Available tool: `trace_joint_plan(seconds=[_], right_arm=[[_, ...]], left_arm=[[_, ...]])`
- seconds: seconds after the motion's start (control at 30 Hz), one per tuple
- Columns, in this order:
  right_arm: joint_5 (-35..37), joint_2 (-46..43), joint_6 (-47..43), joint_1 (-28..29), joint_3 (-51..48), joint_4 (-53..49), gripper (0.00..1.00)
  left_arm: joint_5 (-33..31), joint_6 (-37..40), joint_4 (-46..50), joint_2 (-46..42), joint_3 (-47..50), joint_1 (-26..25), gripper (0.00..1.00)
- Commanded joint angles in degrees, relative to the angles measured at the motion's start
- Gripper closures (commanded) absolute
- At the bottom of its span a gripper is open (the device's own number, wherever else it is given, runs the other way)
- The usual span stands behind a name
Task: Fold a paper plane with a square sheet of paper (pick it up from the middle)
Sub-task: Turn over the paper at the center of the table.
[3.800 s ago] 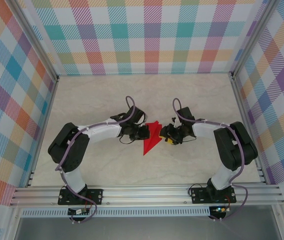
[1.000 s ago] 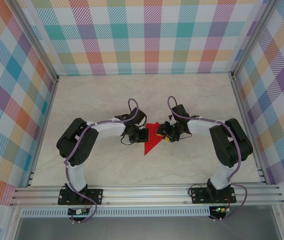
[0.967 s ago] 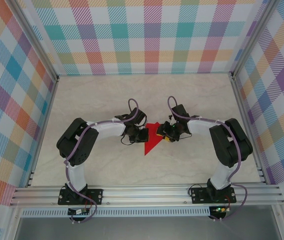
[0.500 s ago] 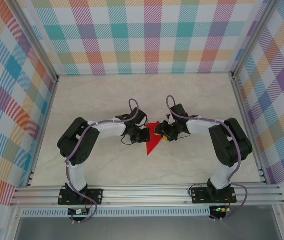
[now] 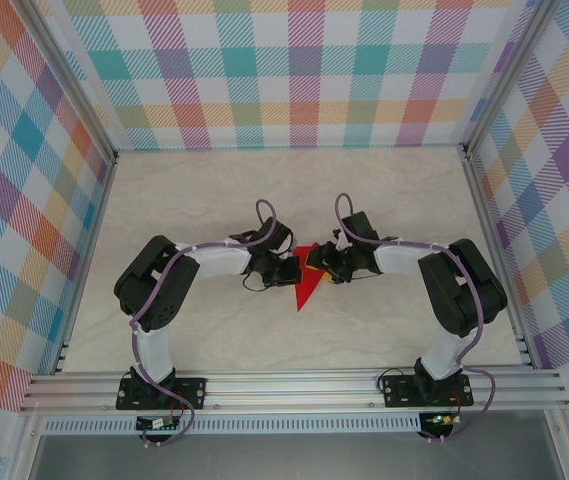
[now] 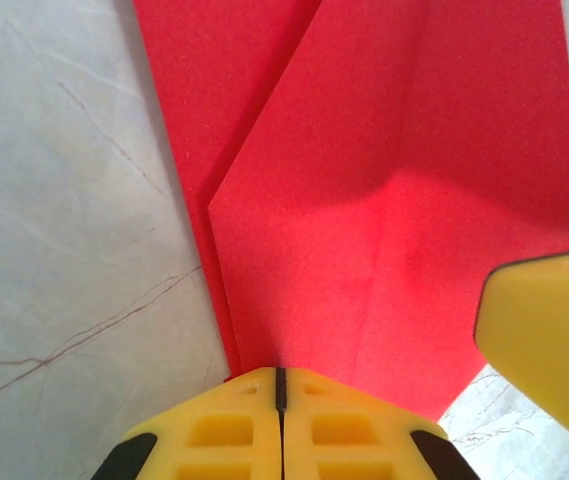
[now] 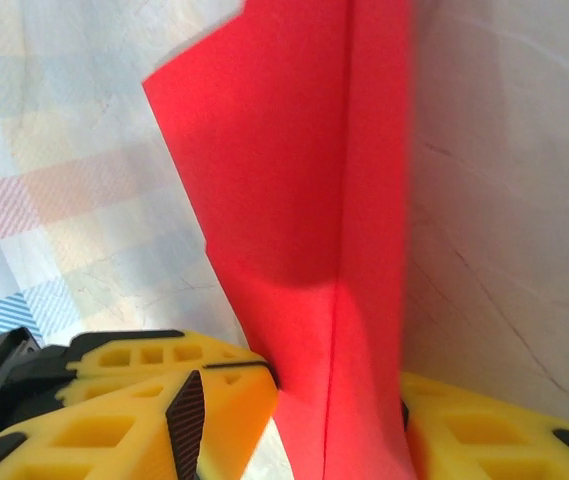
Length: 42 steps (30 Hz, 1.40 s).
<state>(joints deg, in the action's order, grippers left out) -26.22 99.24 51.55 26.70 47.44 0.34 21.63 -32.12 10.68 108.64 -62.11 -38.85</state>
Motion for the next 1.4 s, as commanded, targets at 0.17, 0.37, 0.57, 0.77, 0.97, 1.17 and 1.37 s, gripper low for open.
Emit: trace_joint_plan(seconds=[0.17, 0.37, 0.57, 0.77, 0.97, 1.17, 1.37], right_arm=[[-4.11, -0.44, 4.03, -0.24, -3.28, 10.71, 0.56], [-3.95, 1.5, 1.03, -0.07, -1.27, 9.5, 0.63], [-1.7, 1.92, -0.68, -0.02, -0.42, 6.53, 0.63], [-3.46, 3.68, -1.83, 0.11, 0.46, 7.22, 0.67], [-4.28, 5.33, -3.19, 0.54, 1.84, 7.44, 0.72], [-5.16, 6.84, -3.9, 0.95, 2.65, 8.43, 0.83], [-1.46, 4.83, -7.78, 1.68, 6.29, -0.9, 0.93]], left_arm=[[0.7, -2.3, -1.65, -1.01, 3.33, 1.23, 0.94], [0.99, -2.68, -2.15, -1.33, 3.68, 1.45, 0.94], [0.97, -3.01, -2.28, -1.59, 3.79, 1.41, 0.94], [2.45, -4.78, -5.0, -2.89, 4.99, 1.59, 0.93], [3.73, -5.51, -6.48, -2.64, 5.41, 1.98, 0.93], [4.99, -6.79, -9.35, -3.03, 6.93, 2.46, 0.93], [3.89, -6.92, -10.02, -7.61, 8.52, 2.51, 0.91]])
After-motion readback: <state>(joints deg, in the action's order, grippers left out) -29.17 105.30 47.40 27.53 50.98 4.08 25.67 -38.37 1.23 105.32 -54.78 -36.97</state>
